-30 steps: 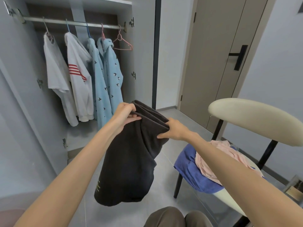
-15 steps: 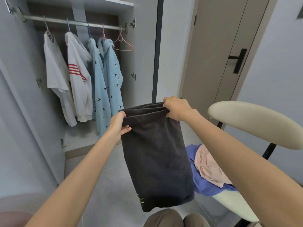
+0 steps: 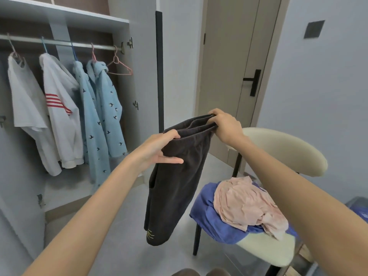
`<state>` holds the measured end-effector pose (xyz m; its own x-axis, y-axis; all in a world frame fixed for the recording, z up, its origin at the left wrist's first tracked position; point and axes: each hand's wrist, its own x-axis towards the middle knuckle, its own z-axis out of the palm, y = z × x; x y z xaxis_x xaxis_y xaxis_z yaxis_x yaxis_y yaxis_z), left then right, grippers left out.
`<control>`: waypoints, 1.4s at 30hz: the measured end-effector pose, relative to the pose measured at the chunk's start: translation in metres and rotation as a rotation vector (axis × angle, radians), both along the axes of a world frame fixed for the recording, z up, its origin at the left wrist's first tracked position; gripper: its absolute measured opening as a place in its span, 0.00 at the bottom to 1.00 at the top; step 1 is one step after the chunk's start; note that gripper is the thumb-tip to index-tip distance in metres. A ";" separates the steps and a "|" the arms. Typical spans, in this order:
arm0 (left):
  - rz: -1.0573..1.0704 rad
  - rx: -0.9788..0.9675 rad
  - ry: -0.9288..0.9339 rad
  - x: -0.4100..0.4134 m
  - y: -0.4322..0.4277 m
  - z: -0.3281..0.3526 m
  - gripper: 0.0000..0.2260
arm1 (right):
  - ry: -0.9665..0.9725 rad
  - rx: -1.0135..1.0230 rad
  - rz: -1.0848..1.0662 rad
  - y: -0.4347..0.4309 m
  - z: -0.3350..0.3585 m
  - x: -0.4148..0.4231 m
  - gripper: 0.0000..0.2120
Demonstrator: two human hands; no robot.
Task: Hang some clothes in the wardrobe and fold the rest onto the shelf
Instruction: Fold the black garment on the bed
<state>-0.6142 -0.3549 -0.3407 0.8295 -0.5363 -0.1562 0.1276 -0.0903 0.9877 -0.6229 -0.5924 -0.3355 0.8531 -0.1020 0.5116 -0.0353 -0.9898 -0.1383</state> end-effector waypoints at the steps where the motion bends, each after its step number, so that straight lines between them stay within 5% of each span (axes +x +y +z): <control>1: -0.028 -0.013 0.009 -0.006 -0.012 0.002 0.14 | -0.016 0.010 -0.023 -0.011 0.002 -0.009 0.11; 14: -0.594 -0.073 0.170 -0.150 -0.200 -0.024 0.18 | -0.024 0.138 -0.406 -0.173 -0.027 -0.220 0.16; 23: -0.911 0.059 0.293 -0.317 -0.302 -0.074 0.21 | 0.013 0.154 -0.708 -0.244 -0.072 -0.421 0.16; 34: -1.114 0.247 0.287 -0.521 -0.346 -0.144 0.23 | 0.148 0.134 -1.061 -0.242 -0.151 -0.659 0.20; 42: -1.275 0.386 0.366 -0.601 -0.330 -0.177 0.26 | 0.215 0.164 -1.247 -0.236 -0.179 -0.754 0.28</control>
<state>-1.2157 -0.6851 -0.5179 -0.3177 -0.7595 -0.5677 -0.0053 -0.5973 0.8020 -1.3773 -0.8280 -0.5146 0.1976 -0.9390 0.2815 -0.9615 -0.2416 -0.1309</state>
